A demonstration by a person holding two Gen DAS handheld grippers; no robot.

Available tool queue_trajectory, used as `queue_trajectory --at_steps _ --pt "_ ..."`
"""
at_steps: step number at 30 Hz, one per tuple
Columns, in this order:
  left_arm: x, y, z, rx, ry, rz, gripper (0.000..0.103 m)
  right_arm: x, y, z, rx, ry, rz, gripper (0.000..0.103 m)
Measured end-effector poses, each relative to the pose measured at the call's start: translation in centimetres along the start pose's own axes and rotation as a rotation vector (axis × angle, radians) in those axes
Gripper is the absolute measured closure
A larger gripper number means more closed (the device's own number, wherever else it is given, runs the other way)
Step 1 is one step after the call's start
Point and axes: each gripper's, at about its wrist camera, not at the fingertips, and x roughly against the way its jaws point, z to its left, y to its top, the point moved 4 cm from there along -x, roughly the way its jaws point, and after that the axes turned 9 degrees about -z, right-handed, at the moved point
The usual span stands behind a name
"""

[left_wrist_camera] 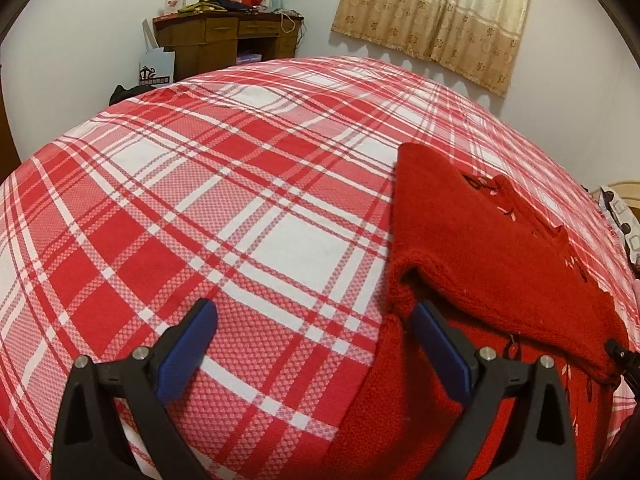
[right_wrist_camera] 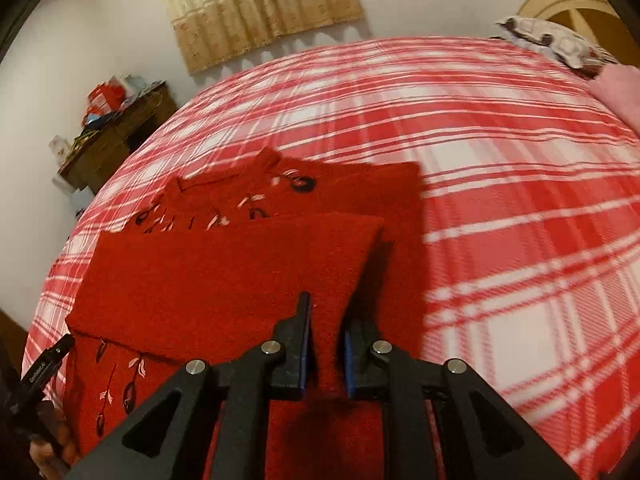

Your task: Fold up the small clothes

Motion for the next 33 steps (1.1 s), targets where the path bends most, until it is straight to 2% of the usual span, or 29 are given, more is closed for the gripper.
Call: queue_trajectory --at_steps 2,4,7,10,13,16,19,21,23,26,29,31,33 --pt "0.2 0.0 0.2 0.015 -0.019 -0.008 0.002 2.1 0.5 -1.2 -0.019 -0.091 -0.063 0.084" --pt "0.3 0.0 0.5 0.032 -0.04 -0.013 0.002 3.7 0.8 -1.7 -0.016 -0.132 -0.113 0.084" --pt "0.5 0.0 0.4 0.031 -0.049 -0.011 0.002 4.9 1.4 -1.2 0.008 -0.099 -0.126 0.084" --pt "1.1 0.2 -0.1 0.006 -0.042 -0.012 0.002 4.8 2.1 0.2 0.087 -0.092 -0.15 0.084" --pt "2.1 1.2 -1.6 -0.06 -0.048 -0.039 0.002 2.9 2.6 1.6 0.139 -0.074 -0.114 0.084" --pt "2.2 2.8 -3.5 -0.1 -0.063 -0.071 0.002 -0.2 2.3 2.7 0.181 -0.06 -0.043 0.084" --pt "1.1 4.0 -5.7 -0.185 -0.038 -0.083 0.002 -3.0 1.2 2.2 0.158 -0.074 0.033 0.084" --pt "-0.1 4.3 -6.9 -0.253 -0.007 -0.096 0.002 -3.5 1.1 1.8 0.139 -0.074 0.012 0.084" --pt "-2.0 4.0 -7.1 -0.28 0.021 -0.063 0.002 -3.6 1.2 1.6 0.116 -0.07 0.013 0.084" --pt "-4.9 3.1 -6.5 -0.265 0.043 0.042 0.001 -3.5 1.2 1.8 0.124 -0.077 0.008 0.084" --pt "-4.8 3.7 -5.4 -0.22 0.006 0.053 0.001 -1.8 1.5 2.1 0.107 -0.05 -0.02 0.084" --pt "-4.0 3.8 -4.8 -0.256 0.02 0.038 0.002 1.3 1.8 2.2 0.065 -0.004 -0.083 0.084" --pt "-2.2 3.9 -3.8 -0.293 0.0 0.0 0.002 4.5 2.2 2.4 0.054 0.013 -0.144 0.084"
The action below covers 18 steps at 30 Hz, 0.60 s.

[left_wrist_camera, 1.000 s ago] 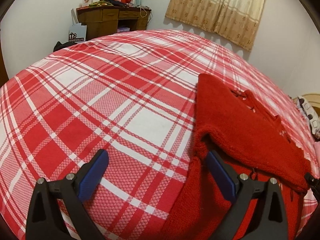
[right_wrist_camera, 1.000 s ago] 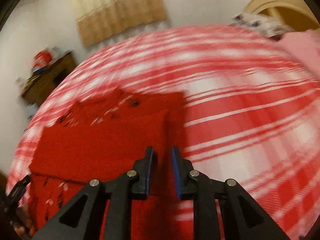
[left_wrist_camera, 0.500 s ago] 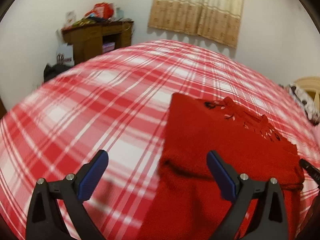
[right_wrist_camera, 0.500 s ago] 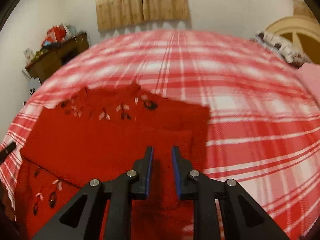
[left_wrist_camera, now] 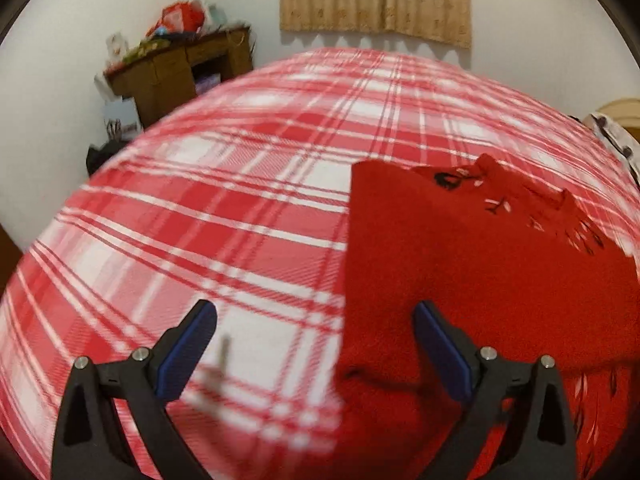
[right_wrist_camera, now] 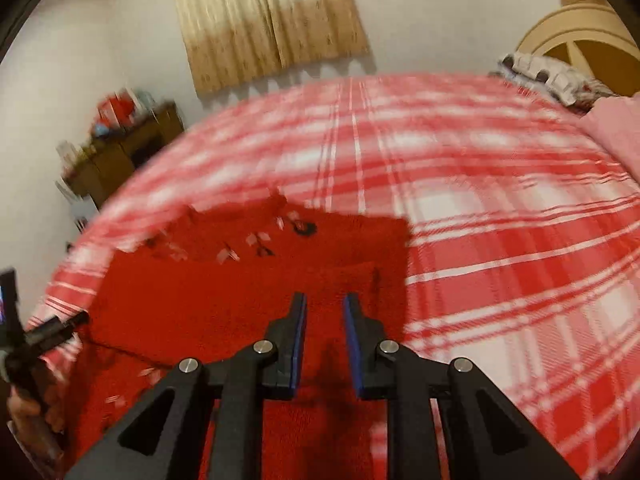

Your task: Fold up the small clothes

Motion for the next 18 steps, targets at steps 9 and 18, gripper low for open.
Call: queue_trajectory --at_steps 9,18 --pt "9.4 -4.2 5.1 -0.032 -0.152 -0.081 0.002 17.0 0.8 -2.5 -0.013 0.03 -0.157 0.062" --pt "15.0 -10.9 4.8 -0.096 -0.333 0.002 0.002 26.5 -2.9 -1.9 -0.002 0.23 -0.139 0.041"
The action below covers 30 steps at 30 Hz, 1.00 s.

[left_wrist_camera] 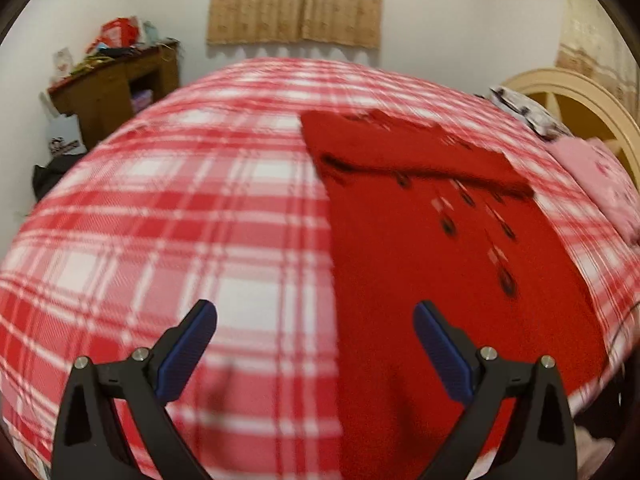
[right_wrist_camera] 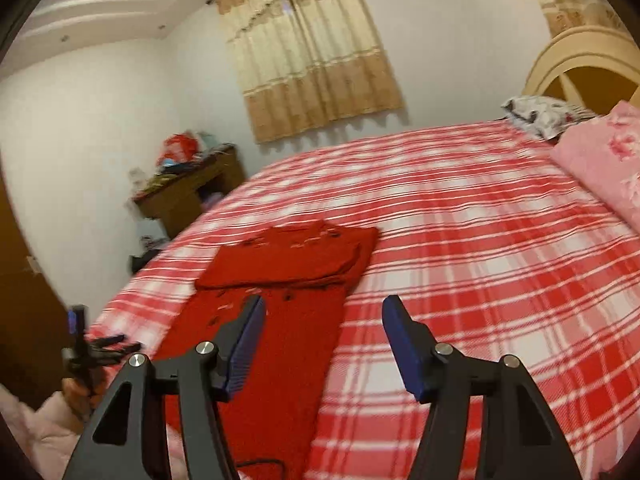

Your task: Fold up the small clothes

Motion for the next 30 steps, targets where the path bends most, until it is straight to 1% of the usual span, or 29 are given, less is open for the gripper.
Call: queue_trajectory --at_steps 2,4,6,8,11,12,13,14,16,17,19,20,22,23,26,29,30 --pt "0.5 -1.3 -0.8 -0.021 -0.02 0.023 0.002 1.1 -0.7 0.9 -0.002 0.058 0.012 0.041" --pt "0.9 -2.6 -1.6 -0.058 -0.037 0.05 0.002 1.9 -1.7 2.1 0.027 0.102 0.029 0.041" --pt "1.9 -3.9 -2.0 -0.08 -0.051 0.06 0.002 2.5 -3.1 3.2 0.067 0.122 0.063 0.041" --pt "2.5 -4.7 -2.5 -0.082 -0.09 0.068 0.002 2.6 -5.0 4.2 0.105 0.132 0.115 0.041" --pt "2.3 -4.1 -3.2 -0.063 -0.098 0.076 0.002 2.1 -7.9 4.4 0.104 0.103 0.155 0.041" --pt "2.4 -4.0 -3.4 -0.048 -0.131 0.076 0.002 1.5 -9.2 4.2 0.076 0.094 0.186 0.041" --pt "2.6 -4.2 -3.6 -0.044 -0.144 0.072 0.002 0.9 -10.3 3.7 0.05 0.087 0.215 0.041" --pt "2.5 -4.3 -3.7 -0.048 -0.14 0.071 0.002 0.0 -11.7 3.3 0.015 0.074 0.252 0.041" --pt "2.3 -4.7 -3.8 -0.061 -0.118 0.085 0.003 -1.0 -13.4 3.0 -0.006 0.059 0.294 0.041" --pt "2.2 -4.9 -3.8 -0.059 -0.119 0.09 0.003 -1.5 -14.0 3.0 -0.009 0.053 0.311 0.041" --pt "2.2 -5.7 -3.7 -0.046 -0.122 0.103 0.007 -2.3 -15.0 3.1 -0.019 0.062 0.338 0.041" --pt "2.0 -6.1 -3.5 -0.034 -0.124 0.123 0.009 -2.6 -15.4 3.3 -0.022 0.069 0.35 0.041" --pt "1.8 -6.9 -3.3 -0.015 -0.127 0.15 0.017 -3.1 -16.2 3.4 -0.016 0.061 0.37 0.041" --pt "1.7 -7.2 -3.0 -0.002 -0.126 0.157 0.018 -3.3 -16.5 3.4 -0.005 0.048 0.382 0.041" --pt "2.2 -7.3 -2.7 0.017 -0.142 0.143 0.019 -3.9 -17.6 3.1 -0.003 0.03 0.417 0.041" --pt "2.4 -7.5 -2.5 0.034 -0.154 0.143 0.019 -4.5 -18.3 3.6 -0.009 0.039 0.438 0.042" --pt "2.5 -7.5 -2.4 0.035 -0.156 0.144 0.021 -4.5 -18.4 3.9 0.001 0.048 0.442 0.042"
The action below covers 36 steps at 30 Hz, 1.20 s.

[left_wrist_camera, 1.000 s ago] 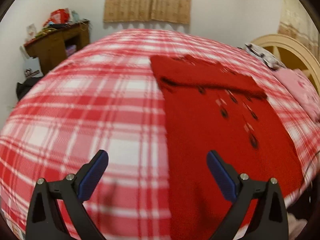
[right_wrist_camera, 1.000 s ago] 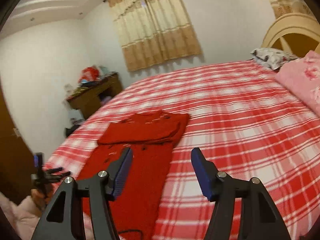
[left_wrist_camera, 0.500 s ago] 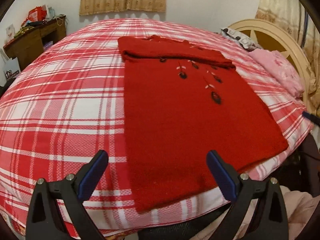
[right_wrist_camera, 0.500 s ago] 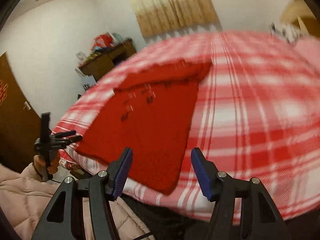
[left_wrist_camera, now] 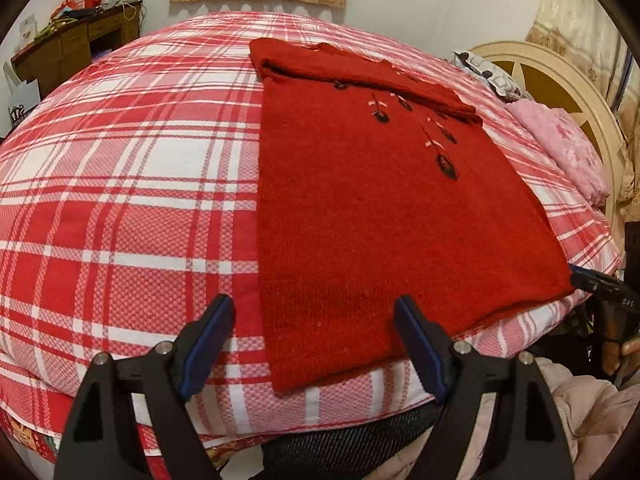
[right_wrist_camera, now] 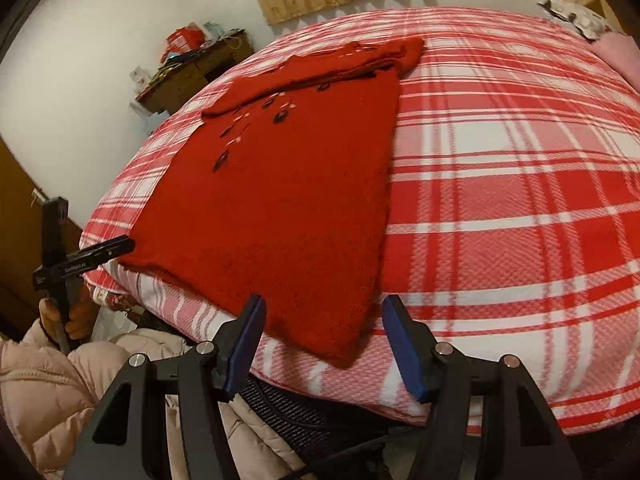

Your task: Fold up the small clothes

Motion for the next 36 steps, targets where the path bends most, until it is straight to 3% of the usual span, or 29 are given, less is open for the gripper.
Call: queue_trajectory --at_steps 4,7,9,11,18,22,25,28,31,36 --pt "0.1 -0.2 -0.1 -0.002 -0.008 0.014 0.036 -0.9 -0.4 1.1 0.053 -0.007 0.033 0.045" --pt "0.2 -0.1 0.1 0.029 -0.033 0.024 0.044 -1.2 -0.3 0.7 0.033 -0.023 0.037 0.059" --pt "0.3 -0.1 0.4 0.056 -0.051 0.036 0.05 -1.1 -0.1 0.0 -0.007 -0.021 0.043 0.074" --pt "0.4 -0.2 0.5 0.059 -0.055 0.052 0.054 -0.8 0.0 -0.4 -0.036 -0.001 0.048 0.079" --pt "1.2 -1.2 0.7 0.015 -0.047 0.082 0.049 -0.9 0.0 -0.5 -0.061 0.011 0.028 0.079" --pt "0.9 -1.1 0.1 0.038 -0.083 0.083 0.027 -0.4 0.5 -1.1 -0.08 -0.007 0.02 0.079" --pt "0.6 -1.2 -0.5 0.018 -0.067 0.078 0.02 0.0 0.7 -2.0 -0.12 -0.006 0.011 0.076" --pt "0.6 -1.1 -0.5 0.034 -0.072 0.069 0.018 -0.1 0.5 -2.2 -0.144 0.018 0.014 0.07" --pt "0.8 -0.8 0.3 0.112 -0.116 0.069 0.018 -0.1 0.4 -1.4 -0.112 0.033 0.019 0.055" --pt "0.9 -0.6 1.6 0.232 -0.178 0.067 0.023 -0.7 0.1 0.0 -0.021 0.007 0.034 0.056"
